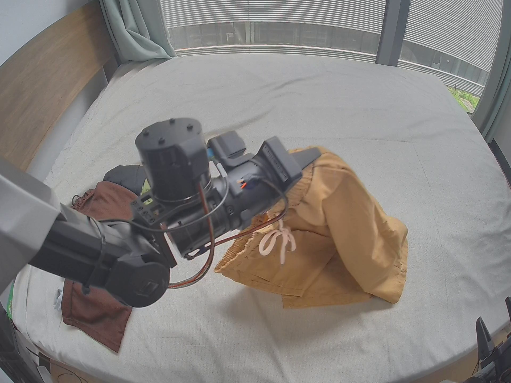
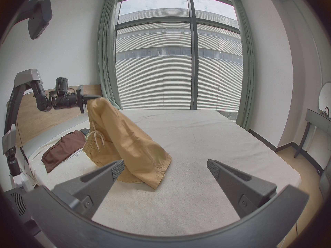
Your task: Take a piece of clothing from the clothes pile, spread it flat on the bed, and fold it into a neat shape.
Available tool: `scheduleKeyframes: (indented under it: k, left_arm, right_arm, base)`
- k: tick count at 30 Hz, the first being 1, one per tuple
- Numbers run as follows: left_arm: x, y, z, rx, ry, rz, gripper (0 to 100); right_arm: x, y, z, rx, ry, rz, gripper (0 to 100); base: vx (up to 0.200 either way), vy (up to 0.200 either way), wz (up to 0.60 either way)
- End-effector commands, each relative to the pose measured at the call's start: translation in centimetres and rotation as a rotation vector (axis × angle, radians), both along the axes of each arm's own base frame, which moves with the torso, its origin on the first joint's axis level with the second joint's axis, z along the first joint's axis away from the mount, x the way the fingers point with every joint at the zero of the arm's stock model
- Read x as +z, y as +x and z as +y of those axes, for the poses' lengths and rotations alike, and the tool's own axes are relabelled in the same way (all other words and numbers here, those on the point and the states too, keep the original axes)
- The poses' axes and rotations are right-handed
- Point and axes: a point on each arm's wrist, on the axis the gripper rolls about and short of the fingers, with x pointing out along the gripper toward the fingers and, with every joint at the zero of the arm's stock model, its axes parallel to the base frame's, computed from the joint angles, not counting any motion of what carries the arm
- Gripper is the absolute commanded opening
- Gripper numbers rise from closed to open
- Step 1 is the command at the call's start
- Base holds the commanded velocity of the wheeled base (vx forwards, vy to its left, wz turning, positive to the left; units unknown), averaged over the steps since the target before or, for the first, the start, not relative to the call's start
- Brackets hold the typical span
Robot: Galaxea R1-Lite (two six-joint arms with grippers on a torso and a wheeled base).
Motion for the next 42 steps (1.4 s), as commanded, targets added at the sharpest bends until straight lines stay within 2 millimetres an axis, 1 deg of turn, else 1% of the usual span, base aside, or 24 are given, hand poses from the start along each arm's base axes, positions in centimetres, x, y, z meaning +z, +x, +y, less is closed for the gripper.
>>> scheduleKeyframes:
  k: [1, 4, 5, 6, 10, 15, 18, 19, 20, 26, 27, 29, 32, 38, 39, 40, 42]
  left_arm:
    - [-2.6, 1.0, 3.0, 0.067, 0.059, 0.036, 0]
    - [-3.3, 1.3, 4.0, 0.095, 0.045, 0.021, 0]
    - [-3.3, 1.3, 4.0, 0.095, 0.045, 0.021, 0]
    - [-3.6, 1.5, 4.8, 0.114, 0.043, 0.016, 0]
    - [-4.3, 1.6, 6.1, 0.147, 0.05, 0.025, 0]
    - [-4.8, 2.1, 7.6, 0.193, 0.043, 0.011, 0]
    - [-5.3, 2.7, 8.9, 0.245, 0.083, -0.008, 0]
    - [-5.4, 2.7, 9.0, 0.246, 0.085, -0.008, 0]
    - [-5.7, 2.9, 9.7, 0.267, 0.105, -0.008, 0]
    - [-6.4, 3.1, 11.5, 0.312, 0.109, -0.005, 0]
    - [-6.4, 3.1, 11.5, 0.312, 0.109, -0.005, 0]
    - [-7.5, 3.0, 12.0, 0.327, 0.116, 0.0, 0]
    - [-8.3, 3.0, 12.3, 0.334, 0.118, 0.004, 0]
    - [-10.5, 3.4, 12.1, 0.337, 0.116, -0.01, 0]
    - [-10.5, 3.4, 12.1, 0.337, 0.116, -0.012, 0]
    - [-11.1, 3.5, 12.1, 0.337, 0.144, -0.017, 0]
    - [-11.5, 3.6, 12.2, 0.336, 0.166, -0.021, 0]
  right_arm:
    - [-0.5, 0.0, 0.0, 0.0, -0.001, 0.002, 100]
    - [-0.5, 0.0, 0.0, 0.0, -0.001, 0.002, 100]
    - [-0.5, 0.0, 0.0, 0.0, -0.001, 0.002, 100]
    - [-0.5, 0.0, 0.0, 0.0, -0.001, 0.002, 100]
    - [-0.5, 0.0, 0.0, 0.0, -0.001, 0.002, 100]
    - [-0.5, 0.0, 0.0, 0.0, -0.001, 0.002, 100]
    - [-0.5, 0.0, 0.0, 0.0, -0.001, 0.002, 100]
    - [-0.5, 0.0, 0.0, 0.0, -0.001, 0.002, 100]
    - [-0.5, 0.0, 0.0, 0.0, -0.001, 0.002, 100]
    - [-0.5, 0.0, 0.0, 0.0, -0.001, 0.002, 100]
    - [-0.5, 0.0, 0.0, 0.0, -0.001, 0.002, 100]
    - [-0.5, 0.0, 0.0, 0.0, -0.002, 0.002, 100]
    - [-0.5, 0.0, 0.0, 0.0, -0.002, 0.002, 100]
    - [-0.5, 0.0, 0.0, 0.0, -0.004, 0.002, 100]
    - [-0.5, 0.0, 0.0, 0.0, -0.004, 0.002, 100]
    - [-0.5, 0.0, 0.0, 0.0, -0.005, 0.002, 100]
    - [-0.5, 0.0, 0.0, 0.002, -0.007, 0.002, 100]
  base:
    - [0.0, 0.0, 0.0]
    - [0.0, 0.0, 0.0]
    - [0.0, 0.0, 0.0]
    - [0.0, 0.0, 0.0]
    - [0.0, 0.0, 0.0]
    - [0.0, 0.0, 0.0]
    - [0.0, 0.0, 0.0]
    - [0.0, 0.0, 0.0]
    - [0.0, 0.0, 0.0]
    - [0.0, 0.0, 0.0]
    - [0.0, 0.0, 0.0]
    - [0.0, 0.0, 0.0]
    - [0.0, 0.0, 0.0]
    - [0.0, 0.0, 0.0]
    - [0.0, 0.0, 0.0]
    - [0.0, 0.0, 0.0]
    - [0.0, 0.0, 0.0]
